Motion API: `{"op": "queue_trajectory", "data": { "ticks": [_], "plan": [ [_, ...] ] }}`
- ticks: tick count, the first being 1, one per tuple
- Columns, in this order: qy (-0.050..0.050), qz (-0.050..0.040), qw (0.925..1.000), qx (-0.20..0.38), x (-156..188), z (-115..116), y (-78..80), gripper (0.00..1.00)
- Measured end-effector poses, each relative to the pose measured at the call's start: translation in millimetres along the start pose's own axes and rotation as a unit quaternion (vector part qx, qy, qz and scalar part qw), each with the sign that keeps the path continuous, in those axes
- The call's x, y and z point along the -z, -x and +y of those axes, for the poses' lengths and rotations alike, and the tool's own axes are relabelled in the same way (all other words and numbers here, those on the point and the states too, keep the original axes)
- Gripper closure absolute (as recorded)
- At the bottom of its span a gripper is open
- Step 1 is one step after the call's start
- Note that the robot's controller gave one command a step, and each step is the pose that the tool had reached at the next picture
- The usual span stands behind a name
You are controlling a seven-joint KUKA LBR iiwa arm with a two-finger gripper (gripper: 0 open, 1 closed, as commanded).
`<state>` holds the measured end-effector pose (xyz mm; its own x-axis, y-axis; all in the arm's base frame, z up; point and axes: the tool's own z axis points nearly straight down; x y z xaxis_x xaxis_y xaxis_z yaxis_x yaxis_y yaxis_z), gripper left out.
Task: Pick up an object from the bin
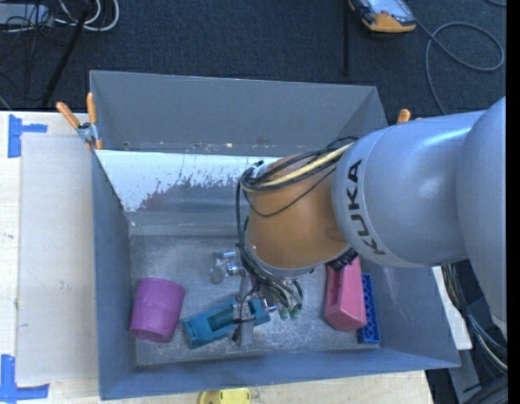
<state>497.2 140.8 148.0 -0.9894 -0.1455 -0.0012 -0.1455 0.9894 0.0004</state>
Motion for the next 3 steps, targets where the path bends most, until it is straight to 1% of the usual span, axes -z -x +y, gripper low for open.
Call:
{"op": "queue_trajectory", "data": {
  "ticks": [1, 2, 3],
  "plan": [
    [0.0, 0.0021, 0.9938, 0.111, -10.9, -7.4, 1.6, 0.0],
    [0.0, 0.0017, 0.9984, 0.056, -22.0, -6.9, -1.1, 0.0],
    [0.0, 0.0015, 0.9894, 0.145, -48.2, -15.9, -9.5, 0.0]
  ]
}}
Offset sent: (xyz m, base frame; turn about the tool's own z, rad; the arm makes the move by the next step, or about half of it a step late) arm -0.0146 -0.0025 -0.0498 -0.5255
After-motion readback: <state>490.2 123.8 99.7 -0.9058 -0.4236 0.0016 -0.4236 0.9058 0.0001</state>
